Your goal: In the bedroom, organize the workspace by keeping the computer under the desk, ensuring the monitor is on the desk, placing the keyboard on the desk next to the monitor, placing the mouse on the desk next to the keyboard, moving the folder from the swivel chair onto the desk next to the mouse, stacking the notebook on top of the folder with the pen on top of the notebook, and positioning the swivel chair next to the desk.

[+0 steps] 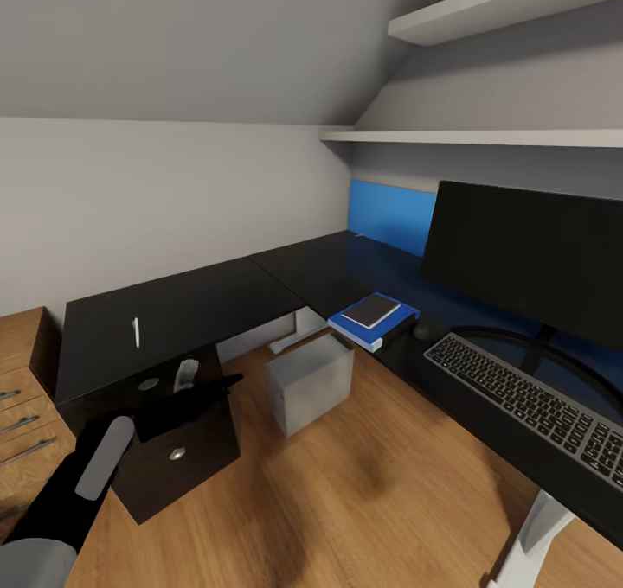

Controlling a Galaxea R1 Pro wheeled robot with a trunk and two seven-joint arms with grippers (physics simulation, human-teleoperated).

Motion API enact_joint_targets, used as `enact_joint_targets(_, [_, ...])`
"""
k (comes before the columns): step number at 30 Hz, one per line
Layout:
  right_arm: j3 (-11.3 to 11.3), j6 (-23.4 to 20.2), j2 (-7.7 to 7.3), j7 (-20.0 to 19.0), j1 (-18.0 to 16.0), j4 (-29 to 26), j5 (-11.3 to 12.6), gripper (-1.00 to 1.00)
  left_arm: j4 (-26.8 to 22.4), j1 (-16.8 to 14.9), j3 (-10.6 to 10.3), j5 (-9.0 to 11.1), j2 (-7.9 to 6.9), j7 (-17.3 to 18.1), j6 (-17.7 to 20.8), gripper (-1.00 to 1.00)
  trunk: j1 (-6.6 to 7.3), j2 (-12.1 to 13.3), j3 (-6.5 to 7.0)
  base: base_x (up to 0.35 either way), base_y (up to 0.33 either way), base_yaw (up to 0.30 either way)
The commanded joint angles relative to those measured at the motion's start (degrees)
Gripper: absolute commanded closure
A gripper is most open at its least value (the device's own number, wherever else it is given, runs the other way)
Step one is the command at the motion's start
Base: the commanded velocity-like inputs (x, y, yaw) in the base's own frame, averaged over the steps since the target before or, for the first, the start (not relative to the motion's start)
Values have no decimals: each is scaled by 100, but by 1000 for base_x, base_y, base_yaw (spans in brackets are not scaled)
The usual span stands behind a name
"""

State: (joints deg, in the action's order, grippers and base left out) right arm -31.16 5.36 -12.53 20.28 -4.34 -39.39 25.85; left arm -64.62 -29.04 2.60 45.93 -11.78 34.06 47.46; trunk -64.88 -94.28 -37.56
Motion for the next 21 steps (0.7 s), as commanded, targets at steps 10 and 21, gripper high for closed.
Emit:
enact_joint_targets(10, [-55, -1798, 195, 111, -286, -2097, 465, -100, -1087, 2636, -40, -15, 429, -1337, -243, -100, 0, -3, -6, 0, 0, 11])
enact_joint_targets(21, [-61, -3236, 939, 157, -865, -2687, 462, -100, -1021, 3461, 10, -8, 515, -2480, -1086, -100, 0, -3, -34, 0, 0, 0])
